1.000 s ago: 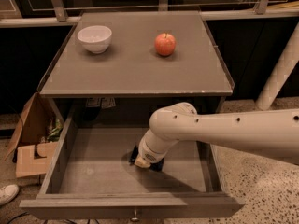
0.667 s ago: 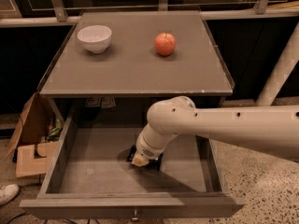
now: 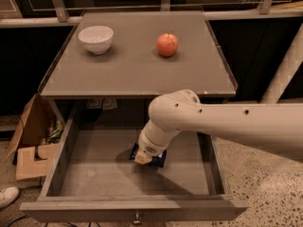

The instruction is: Pick rxbar blueberry from top drawer and place on counter

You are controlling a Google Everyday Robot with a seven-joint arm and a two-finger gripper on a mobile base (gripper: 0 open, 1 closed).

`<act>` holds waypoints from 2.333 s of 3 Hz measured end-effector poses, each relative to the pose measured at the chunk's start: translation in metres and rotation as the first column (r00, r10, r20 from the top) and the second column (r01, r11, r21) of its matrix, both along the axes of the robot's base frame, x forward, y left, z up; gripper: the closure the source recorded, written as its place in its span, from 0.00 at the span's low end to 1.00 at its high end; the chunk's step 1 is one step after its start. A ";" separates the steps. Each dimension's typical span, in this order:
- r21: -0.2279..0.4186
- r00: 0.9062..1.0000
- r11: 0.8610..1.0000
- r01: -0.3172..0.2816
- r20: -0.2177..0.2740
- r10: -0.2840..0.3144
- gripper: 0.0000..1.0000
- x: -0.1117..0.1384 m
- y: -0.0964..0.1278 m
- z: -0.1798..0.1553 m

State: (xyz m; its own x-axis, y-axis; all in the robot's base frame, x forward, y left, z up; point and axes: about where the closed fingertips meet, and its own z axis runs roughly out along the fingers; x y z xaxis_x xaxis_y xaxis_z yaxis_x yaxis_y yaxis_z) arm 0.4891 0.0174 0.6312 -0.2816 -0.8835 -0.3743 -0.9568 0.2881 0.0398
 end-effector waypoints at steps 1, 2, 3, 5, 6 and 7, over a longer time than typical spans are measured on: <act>-0.057 0.999 0.998 0.017 0.050 -0.014 1.00 -0.004 -0.014 0.079; -0.059 0.999 0.998 0.016 0.051 -0.013 1.00 -0.004 -0.015 0.080; -0.070 0.996 0.997 0.043 0.080 -0.037 1.00 -0.004 -0.023 0.092; -0.101 0.973 0.988 0.113 0.212 -0.089 1.00 -0.015 -0.057 0.169; -0.102 0.969 0.988 0.117 0.227 -0.092 1.00 -0.017 -0.059 0.176; -0.105 0.967 0.984 0.144 0.228 -0.117 1.00 -0.008 -0.068 0.180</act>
Offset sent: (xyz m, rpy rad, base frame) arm -0.0065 -0.0222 0.1140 -0.0829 -0.0708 -0.0299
